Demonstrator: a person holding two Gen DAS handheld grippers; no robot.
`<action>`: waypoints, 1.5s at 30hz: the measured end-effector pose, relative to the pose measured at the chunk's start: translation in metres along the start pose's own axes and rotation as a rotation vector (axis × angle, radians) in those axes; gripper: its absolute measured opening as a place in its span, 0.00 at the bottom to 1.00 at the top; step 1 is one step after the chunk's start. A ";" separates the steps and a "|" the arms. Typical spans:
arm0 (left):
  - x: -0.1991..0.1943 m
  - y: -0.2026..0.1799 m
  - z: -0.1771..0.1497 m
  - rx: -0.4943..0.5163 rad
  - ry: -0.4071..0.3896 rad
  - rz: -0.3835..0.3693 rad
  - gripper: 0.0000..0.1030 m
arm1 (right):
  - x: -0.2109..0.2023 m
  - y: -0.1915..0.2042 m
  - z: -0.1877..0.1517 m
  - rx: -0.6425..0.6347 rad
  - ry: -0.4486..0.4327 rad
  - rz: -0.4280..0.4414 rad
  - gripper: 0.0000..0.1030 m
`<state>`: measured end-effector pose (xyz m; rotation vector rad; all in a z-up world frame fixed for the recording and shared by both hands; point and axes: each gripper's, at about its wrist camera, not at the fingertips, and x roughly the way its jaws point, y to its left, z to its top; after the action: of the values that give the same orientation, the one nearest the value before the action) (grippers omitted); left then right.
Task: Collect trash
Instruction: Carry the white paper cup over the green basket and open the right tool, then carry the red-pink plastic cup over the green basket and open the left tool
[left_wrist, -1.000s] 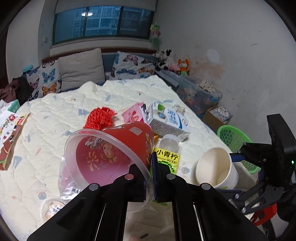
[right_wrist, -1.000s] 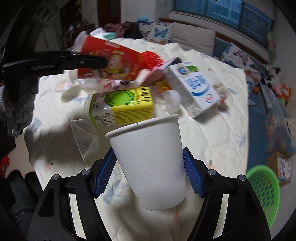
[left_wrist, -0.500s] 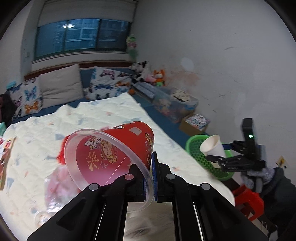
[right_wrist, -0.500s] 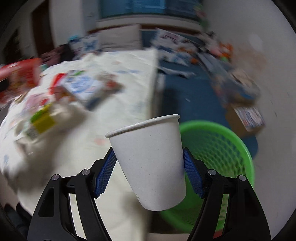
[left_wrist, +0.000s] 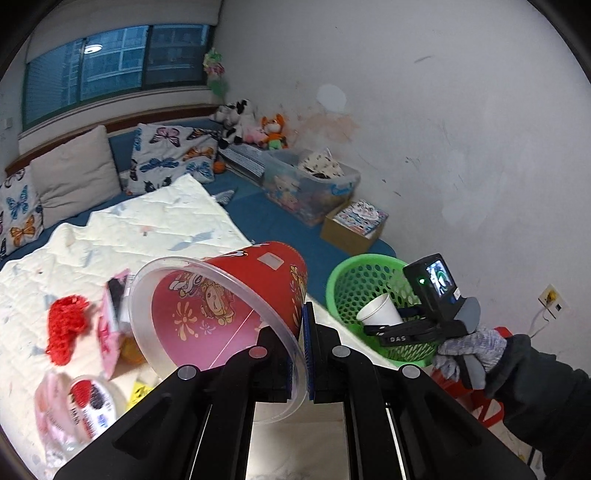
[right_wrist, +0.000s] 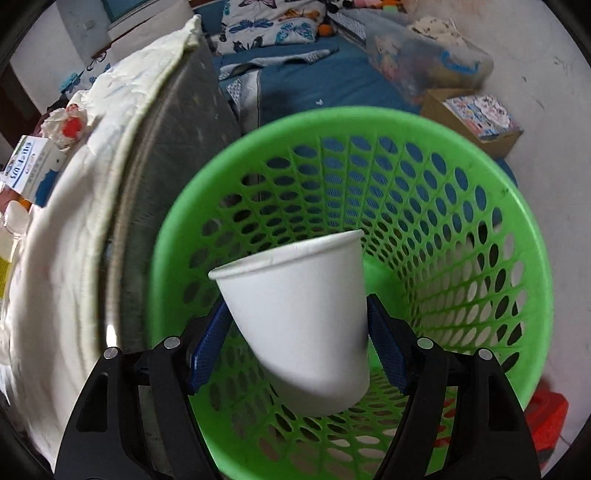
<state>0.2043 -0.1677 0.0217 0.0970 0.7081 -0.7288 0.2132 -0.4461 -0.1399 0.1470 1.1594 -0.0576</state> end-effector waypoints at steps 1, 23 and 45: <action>0.003 -0.003 0.001 0.005 0.006 -0.004 0.05 | 0.002 -0.002 -0.001 0.005 0.007 0.004 0.71; 0.089 -0.078 0.022 0.178 0.165 -0.111 0.05 | -0.051 -0.040 -0.026 0.069 -0.104 -0.017 0.71; 0.226 -0.168 -0.010 0.352 0.511 -0.166 0.06 | -0.113 -0.080 -0.065 0.163 -0.266 -0.044 0.74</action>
<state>0.2106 -0.4213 -0.1012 0.5665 1.0759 -0.9983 0.0997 -0.5190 -0.0685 0.2504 0.8912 -0.2049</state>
